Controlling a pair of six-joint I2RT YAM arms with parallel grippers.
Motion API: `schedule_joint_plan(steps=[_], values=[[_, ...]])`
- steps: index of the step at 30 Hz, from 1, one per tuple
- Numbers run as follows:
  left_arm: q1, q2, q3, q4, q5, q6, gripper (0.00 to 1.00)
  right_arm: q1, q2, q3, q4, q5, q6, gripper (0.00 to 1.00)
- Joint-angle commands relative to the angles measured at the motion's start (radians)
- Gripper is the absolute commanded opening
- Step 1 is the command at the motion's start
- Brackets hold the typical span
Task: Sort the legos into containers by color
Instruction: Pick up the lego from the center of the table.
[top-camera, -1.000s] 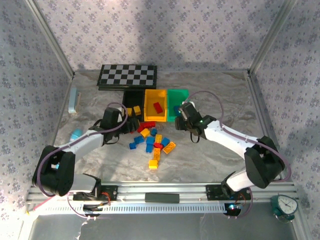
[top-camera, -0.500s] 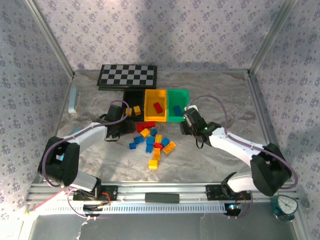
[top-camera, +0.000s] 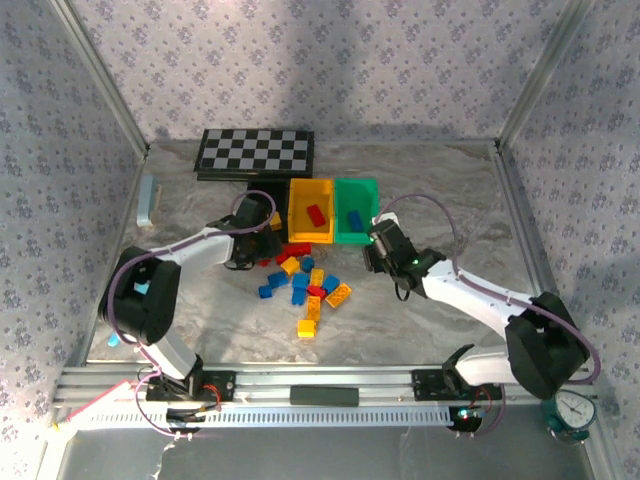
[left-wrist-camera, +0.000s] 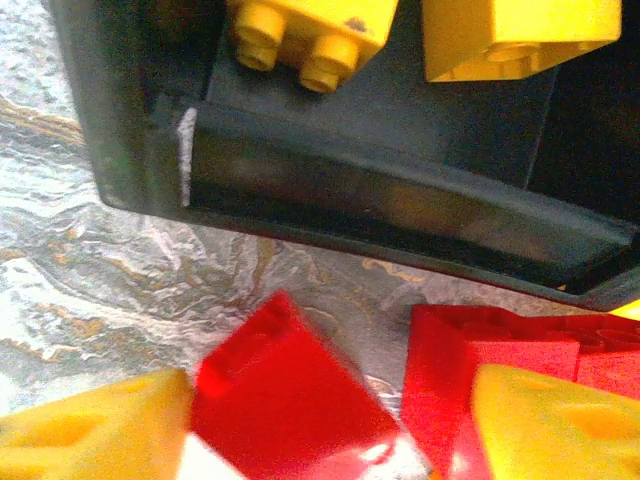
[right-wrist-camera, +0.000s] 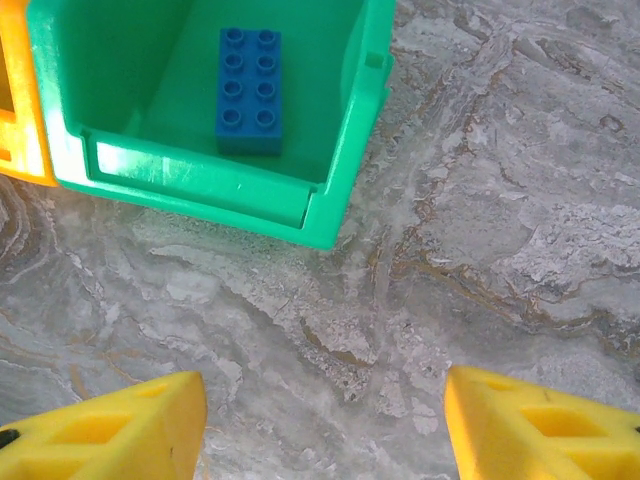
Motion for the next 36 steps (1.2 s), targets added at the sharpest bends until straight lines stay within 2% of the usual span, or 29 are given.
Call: schedule_joint_plan(steps=[1,3,5,17,25,26,28,30,36], values=[[-0.003,0.027,0.018,-0.055,-0.033,-0.008,0.68,0.016,0.015,0.018,-0.005,0.031,-0.012,0.66],[-0.003,0.024,0.009,-0.051,-0.037,-0.006,0.63,0.019,0.018,0.018,-0.004,0.036,-0.013,0.66],[-0.003,0.013,-0.001,-0.051,-0.042,-0.005,0.62,0.020,0.020,0.018,-0.001,0.036,-0.014,0.66],[-0.008,-0.042,-0.062,-0.060,-0.060,0.002,0.65,0.033,0.024,0.019,-0.003,0.052,-0.015,0.66],[-0.007,-0.051,-0.079,-0.052,-0.069,0.005,0.62,0.039,0.024,0.020,-0.003,0.055,-0.015,0.66],[-0.008,-0.053,-0.076,-0.051,-0.070,0.006,0.60,0.038,0.024,0.020,-0.003,0.057,-0.015,0.66],[-0.007,-0.058,-0.072,-0.049,-0.066,0.014,0.47,0.039,0.025,0.019,-0.003,0.059,-0.015,0.66],[-0.008,-0.069,-0.070,-0.046,-0.060,0.021,0.38,0.038,0.024,0.020,-0.005,0.059,-0.014,0.66],[-0.018,-0.142,-0.078,-0.040,-0.042,0.030,0.37,0.040,0.026,0.020,-0.004,0.057,-0.015,0.66]])
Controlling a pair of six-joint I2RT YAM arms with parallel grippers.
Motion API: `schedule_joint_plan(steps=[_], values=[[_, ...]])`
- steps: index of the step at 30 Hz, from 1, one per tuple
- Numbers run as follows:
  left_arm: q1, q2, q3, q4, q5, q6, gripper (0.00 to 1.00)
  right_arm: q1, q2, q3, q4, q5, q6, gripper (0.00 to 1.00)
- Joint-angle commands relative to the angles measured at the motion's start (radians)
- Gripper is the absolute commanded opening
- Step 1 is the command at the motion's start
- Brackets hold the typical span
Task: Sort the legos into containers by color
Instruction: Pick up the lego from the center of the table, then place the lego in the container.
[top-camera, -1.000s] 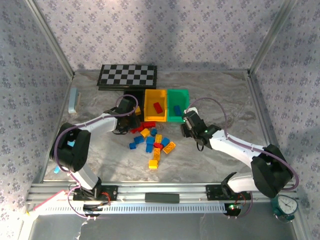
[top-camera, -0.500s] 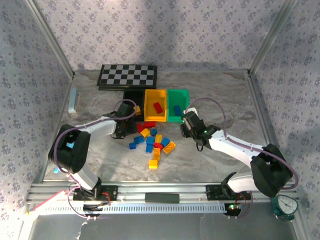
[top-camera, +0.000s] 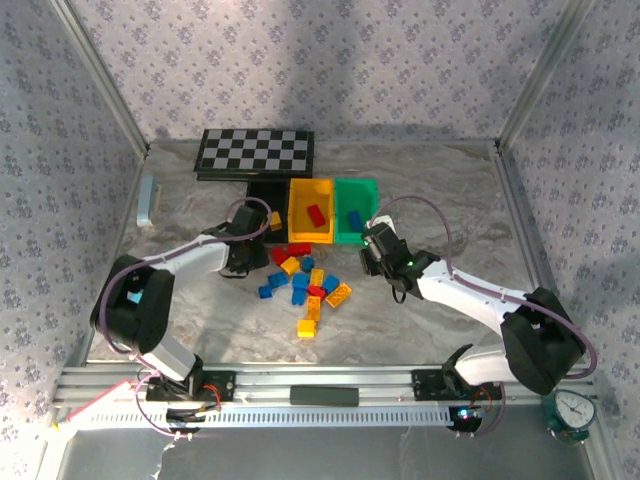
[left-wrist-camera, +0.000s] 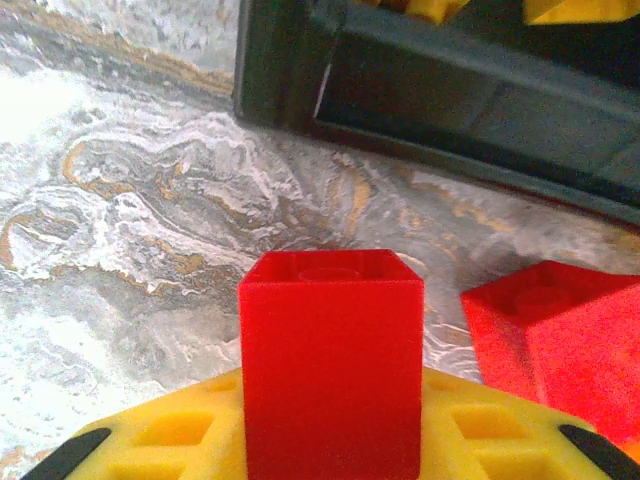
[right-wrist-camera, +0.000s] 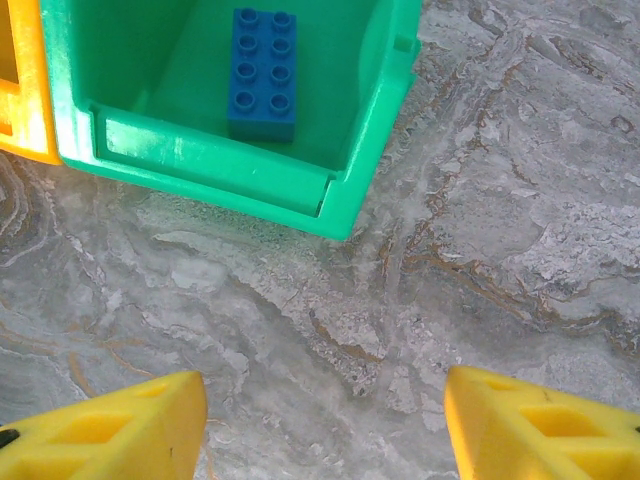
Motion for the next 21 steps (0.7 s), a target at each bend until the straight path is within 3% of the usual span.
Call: schedule_joint_plan(steps=[1,10,21], values=[[-0.018,-0.075,0.003,-0.009,0.012,0.018,0.37,0.008,0.008,0.021,-0.005,0.024,-0.009,0.66],[-0.090,-0.145,0.121,-0.037,-0.018,0.037,0.37,0.012,0.016,0.022,0.001,0.012,-0.007,0.66],[-0.166,0.191,0.502,-0.084,0.007,0.101,0.39,0.045,0.045,0.039,0.006,0.014,-0.008,0.66]])
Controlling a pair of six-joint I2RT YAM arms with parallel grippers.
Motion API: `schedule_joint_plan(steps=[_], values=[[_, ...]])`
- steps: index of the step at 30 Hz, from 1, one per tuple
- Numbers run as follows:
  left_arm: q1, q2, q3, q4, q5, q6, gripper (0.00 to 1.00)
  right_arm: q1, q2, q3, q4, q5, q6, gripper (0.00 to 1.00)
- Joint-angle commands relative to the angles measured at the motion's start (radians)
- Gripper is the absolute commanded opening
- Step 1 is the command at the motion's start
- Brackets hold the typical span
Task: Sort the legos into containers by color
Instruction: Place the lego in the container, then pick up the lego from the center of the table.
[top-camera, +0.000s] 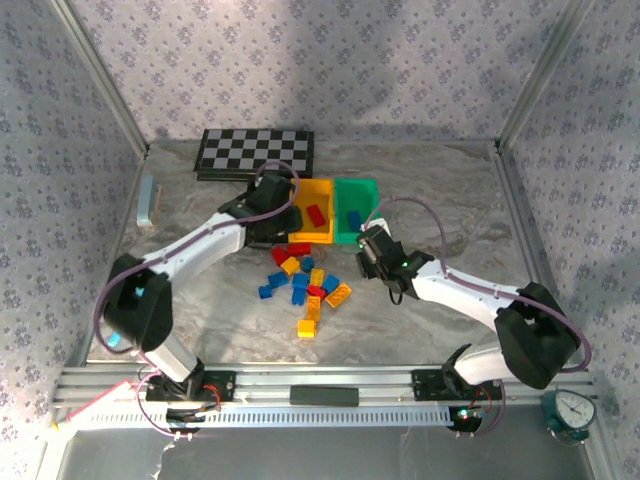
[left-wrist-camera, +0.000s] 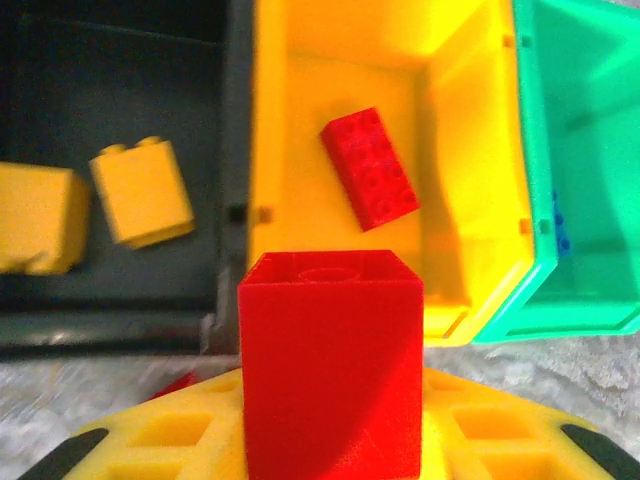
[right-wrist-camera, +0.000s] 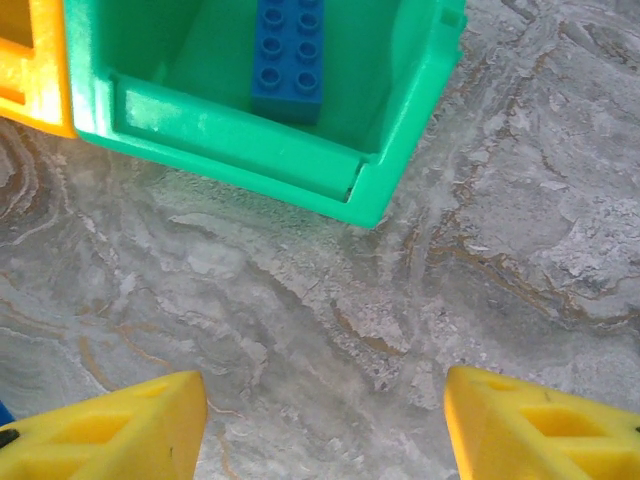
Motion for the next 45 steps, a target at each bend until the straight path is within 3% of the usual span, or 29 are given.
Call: schedule_joint_plan(steps=[1,3,6,11,21,26,37,45], values=[[-0.010,0.128,0.142,-0.058,0.003,0.045,0.40,0.016,0.007,0.032,0.002,0.019,-0.009,0.66],[-0.010,0.202,0.215,-0.095,-0.037,0.044,0.48,0.021,0.007,0.035,-0.001,0.027,-0.011,0.66],[-0.008,0.255,0.274,-0.116,-0.044,0.051,0.50,0.025,0.004,0.036,-0.003,0.020,-0.004,0.66],[-0.015,0.224,0.252,-0.090,-0.030,0.050,0.56,0.024,0.015,0.030,0.037,-0.071,0.026,0.66],[-0.057,-0.003,-0.023,0.061,-0.130,0.062,0.56,0.031,0.110,0.064,0.101,-0.297,0.082,0.66],[-0.058,-0.104,-0.180,0.122,-0.184,0.060,0.56,0.044,0.118,0.067,0.117,-0.333,0.079,0.66],[-0.039,-0.212,-0.357,0.064,-0.293,0.072,0.56,0.061,0.226,0.182,-0.032,-0.577,-0.113,0.66],[0.036,-0.298,-0.476,0.110,-0.241,0.092,0.56,0.103,0.295,0.226,-0.109,-0.515,-0.131,0.66]])
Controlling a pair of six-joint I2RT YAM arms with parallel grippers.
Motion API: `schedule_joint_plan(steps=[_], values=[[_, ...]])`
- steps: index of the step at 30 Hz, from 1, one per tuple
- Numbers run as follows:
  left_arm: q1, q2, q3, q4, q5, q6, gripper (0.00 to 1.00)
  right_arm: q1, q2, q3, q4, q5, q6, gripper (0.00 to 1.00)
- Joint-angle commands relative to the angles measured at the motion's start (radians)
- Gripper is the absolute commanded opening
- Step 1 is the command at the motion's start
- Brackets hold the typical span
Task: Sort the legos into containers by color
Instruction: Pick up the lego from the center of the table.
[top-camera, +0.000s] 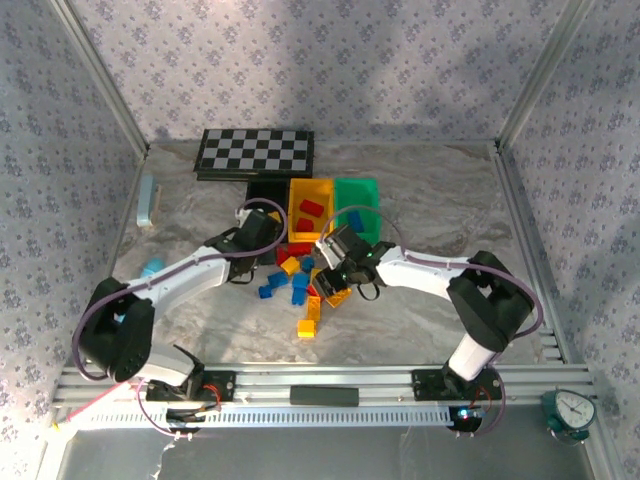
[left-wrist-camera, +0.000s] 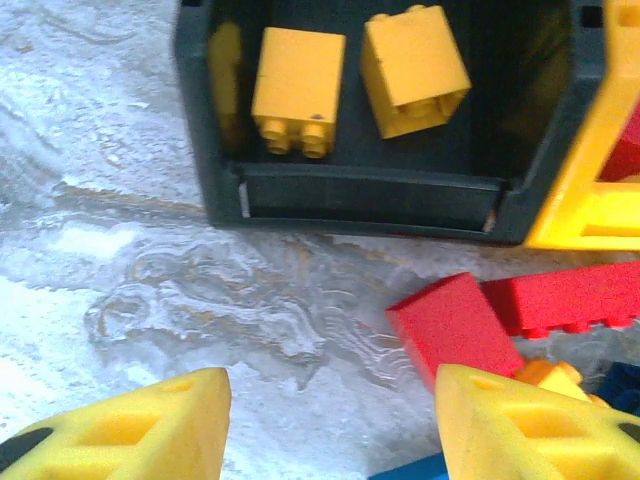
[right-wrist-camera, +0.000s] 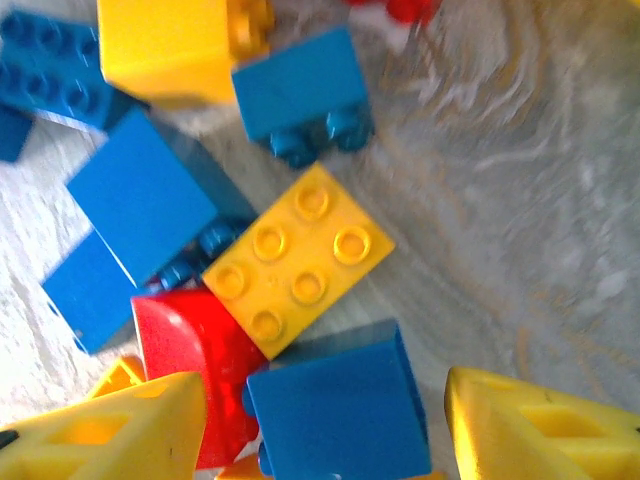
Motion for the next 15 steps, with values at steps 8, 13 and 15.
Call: schedule_joint_plan(steps=[8,13,15], values=[[0.102,-0.135,-0.161,0.132,0.150,0.064,0.63,0.009,0.052,0.118,-0.139,0.053,-0.045,0.65],[0.158,-0.160,-0.183,0.134,0.180,0.100,0.64,0.016,0.048,0.100,-0.139,0.097,-0.016,0.62],[0.176,-0.171,-0.195,0.143,0.187,0.106,0.64,0.018,0.043,0.089,-0.139,0.093,-0.003,0.62]])
